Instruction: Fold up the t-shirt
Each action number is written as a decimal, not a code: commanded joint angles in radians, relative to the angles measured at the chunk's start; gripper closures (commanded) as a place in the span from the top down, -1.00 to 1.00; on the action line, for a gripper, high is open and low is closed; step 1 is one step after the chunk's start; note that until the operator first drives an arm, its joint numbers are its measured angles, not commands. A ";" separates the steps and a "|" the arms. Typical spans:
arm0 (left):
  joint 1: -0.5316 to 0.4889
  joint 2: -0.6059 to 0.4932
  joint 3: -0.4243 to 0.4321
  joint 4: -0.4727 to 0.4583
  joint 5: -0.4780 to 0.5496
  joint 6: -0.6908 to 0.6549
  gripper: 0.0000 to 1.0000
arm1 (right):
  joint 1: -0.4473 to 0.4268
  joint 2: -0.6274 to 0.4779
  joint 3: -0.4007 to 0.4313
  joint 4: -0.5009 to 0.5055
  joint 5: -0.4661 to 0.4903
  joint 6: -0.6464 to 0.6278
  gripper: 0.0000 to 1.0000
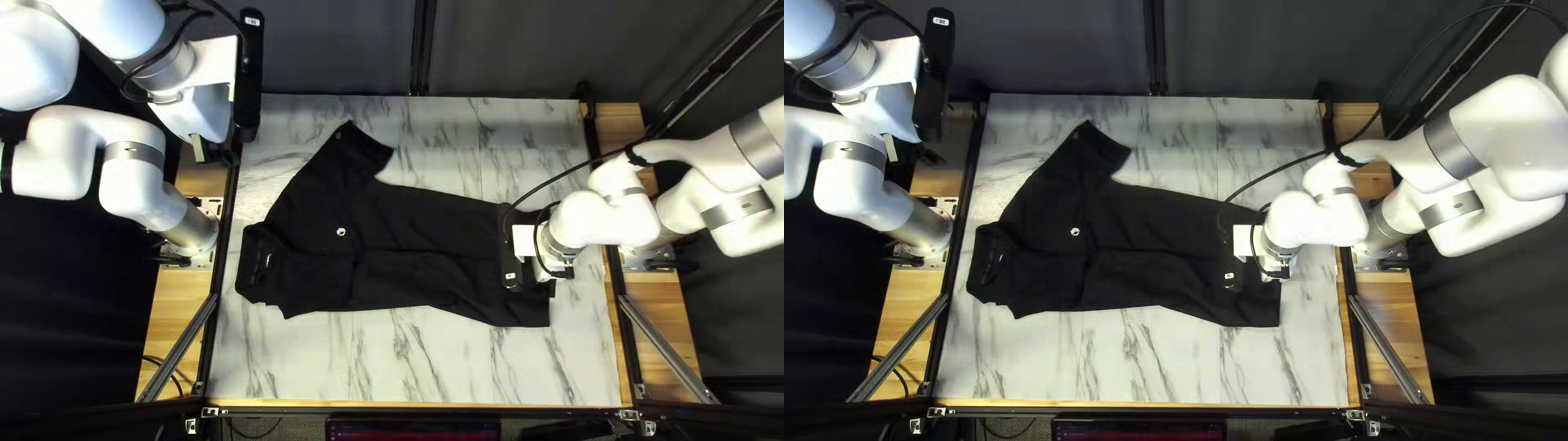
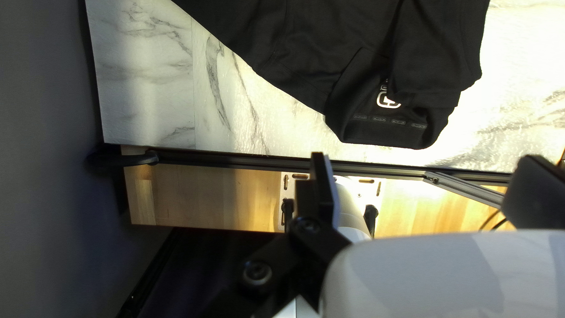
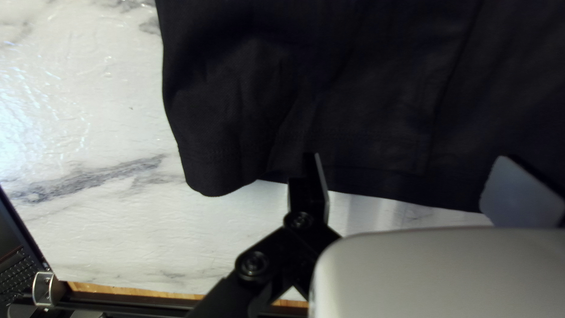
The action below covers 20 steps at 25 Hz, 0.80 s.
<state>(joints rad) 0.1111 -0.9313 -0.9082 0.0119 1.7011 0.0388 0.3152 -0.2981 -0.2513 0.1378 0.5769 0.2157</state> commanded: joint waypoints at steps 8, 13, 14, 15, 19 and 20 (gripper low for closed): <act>0.000 0.000 0.000 0.000 0.000 0.000 1.00 | 0.018 0.060 -0.011 -0.017 -0.051 0.037 0.56; 0.000 0.000 0.000 0.000 0.000 0.000 1.00 | 0.016 0.063 -0.012 -0.022 -0.051 0.041 -0.50; 0.000 0.000 0.000 0.000 0.000 0.000 1.00 | 0.015 0.067 -0.015 -0.022 -0.051 0.041 -0.49; 0.000 0.000 0.000 0.000 0.000 0.000 1.00 | 0.015 0.068 -0.016 -0.022 -0.052 0.040 -0.48; 0.000 0.000 0.000 0.000 0.000 0.000 1.00 | 0.009 0.074 -0.023 -0.023 -0.046 0.033 -0.55; 0.000 0.000 0.000 0.000 0.000 0.000 1.00 | 0.010 0.071 -0.026 -0.027 -0.039 0.038 -0.55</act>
<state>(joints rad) 0.1111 -0.9313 -0.9082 0.0119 1.7011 0.0388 0.3250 -0.2254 -0.2710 0.1160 0.5275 0.2494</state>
